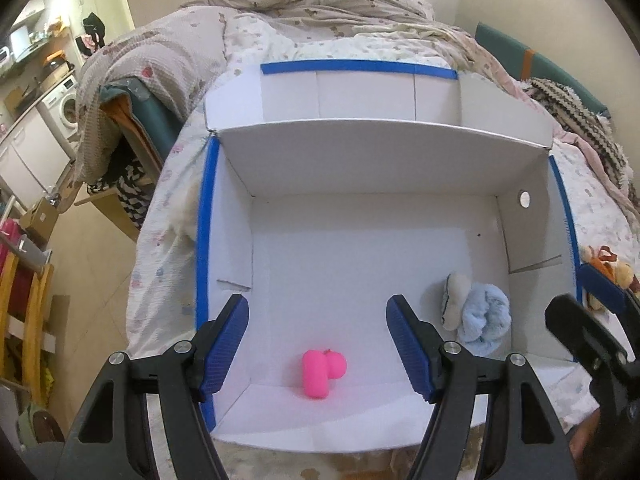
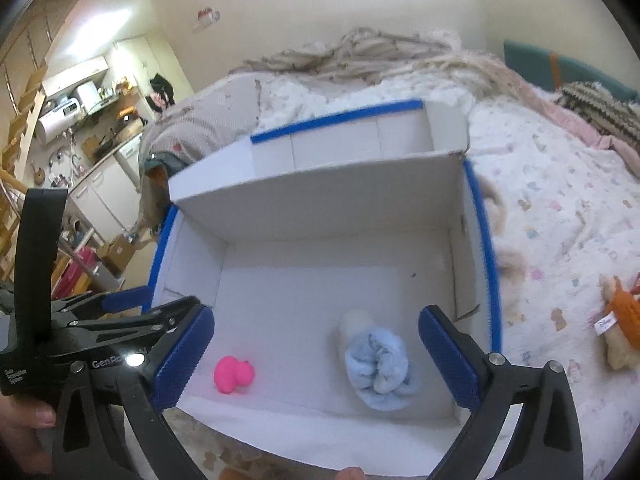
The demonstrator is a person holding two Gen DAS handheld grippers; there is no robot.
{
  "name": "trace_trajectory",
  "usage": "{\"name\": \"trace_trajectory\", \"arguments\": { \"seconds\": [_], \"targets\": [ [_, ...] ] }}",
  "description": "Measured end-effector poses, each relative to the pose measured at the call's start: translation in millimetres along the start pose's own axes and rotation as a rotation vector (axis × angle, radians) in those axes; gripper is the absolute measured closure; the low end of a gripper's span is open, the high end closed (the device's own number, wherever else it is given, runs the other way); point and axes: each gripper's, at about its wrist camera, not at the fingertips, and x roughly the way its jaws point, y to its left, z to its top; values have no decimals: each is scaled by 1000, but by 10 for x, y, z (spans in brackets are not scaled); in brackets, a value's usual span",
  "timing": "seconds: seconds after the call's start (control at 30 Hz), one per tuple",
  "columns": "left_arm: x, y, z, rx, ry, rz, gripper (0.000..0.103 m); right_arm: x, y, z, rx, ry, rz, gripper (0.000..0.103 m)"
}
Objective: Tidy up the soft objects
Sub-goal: 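Carry the duck and blue sock into the box and open both tools, then withdraw both tools from the box toward the remaining items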
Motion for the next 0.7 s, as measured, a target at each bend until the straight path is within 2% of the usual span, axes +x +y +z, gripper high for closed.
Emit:
{"name": "trace_trajectory", "arguments": {
  "seconds": [0.17, 0.5, 0.7],
  "targets": [
    [-167, 120, -118, -39, 11, -32, 34, -220, 95, -92, -41, -59, -45, 0],
    [-477, 321, -581, -13, -53, 11, 33, -515, 181, -439, -81, -3, -49, 0],
    [-379, 427, -922, -12, -31, -8, 30, -565, 88, -719, -33, 33, -8, 0]
  ]
}}
